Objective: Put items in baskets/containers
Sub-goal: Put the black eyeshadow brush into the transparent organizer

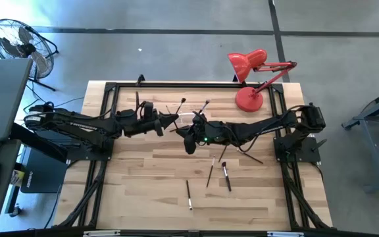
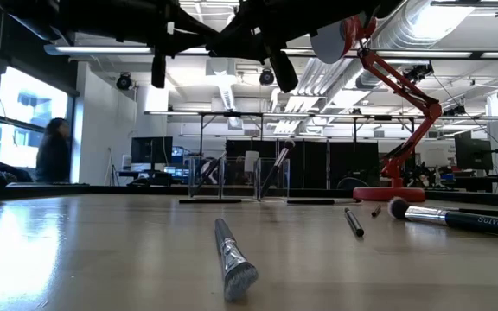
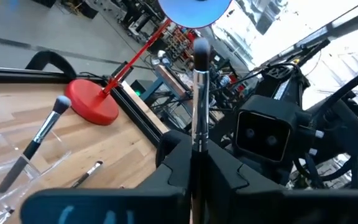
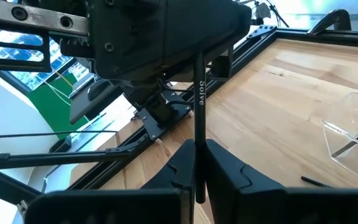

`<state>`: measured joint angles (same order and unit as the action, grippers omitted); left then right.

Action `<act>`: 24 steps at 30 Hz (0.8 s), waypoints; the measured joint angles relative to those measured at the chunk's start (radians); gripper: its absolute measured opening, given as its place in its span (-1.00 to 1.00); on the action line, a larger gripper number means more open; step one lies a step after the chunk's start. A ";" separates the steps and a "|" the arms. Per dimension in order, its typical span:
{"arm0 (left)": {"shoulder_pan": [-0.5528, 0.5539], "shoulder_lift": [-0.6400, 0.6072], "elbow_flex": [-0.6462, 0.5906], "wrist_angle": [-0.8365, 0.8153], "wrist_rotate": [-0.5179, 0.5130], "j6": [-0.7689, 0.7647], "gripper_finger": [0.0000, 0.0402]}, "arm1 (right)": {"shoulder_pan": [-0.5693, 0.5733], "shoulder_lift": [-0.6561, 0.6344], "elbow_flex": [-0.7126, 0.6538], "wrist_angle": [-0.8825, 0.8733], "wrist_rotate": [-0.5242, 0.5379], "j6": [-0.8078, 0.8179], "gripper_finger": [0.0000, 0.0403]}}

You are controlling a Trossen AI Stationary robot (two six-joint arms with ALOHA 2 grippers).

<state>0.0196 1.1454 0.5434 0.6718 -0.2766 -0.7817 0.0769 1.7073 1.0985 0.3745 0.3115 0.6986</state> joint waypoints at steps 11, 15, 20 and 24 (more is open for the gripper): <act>0.000 -0.011 0.000 -0.058 0.115 0.098 -0.96 | -0.005 -0.067 0.000 -0.117 -0.074 0.009 -0.51; 0.000 -0.011 0.001 -0.063 0.218 0.180 -0.95 | -0.005 -0.142 0.000 -0.189 -0.073 -0.050 -0.37; 0.000 -0.011 0.001 -0.062 0.320 0.226 -0.96 | 0.009 -0.189 0.000 -0.178 -0.040 -0.171 -0.28; 0.000 -0.011 0.001 -0.062 0.351 0.236 -0.96 | 0.017 -0.168 0.000 -0.117 -0.036 -0.210 -0.29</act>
<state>0.0196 1.1343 0.5442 0.6102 0.0749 -0.5461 0.0937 1.5391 1.0981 0.2572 0.2753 0.4882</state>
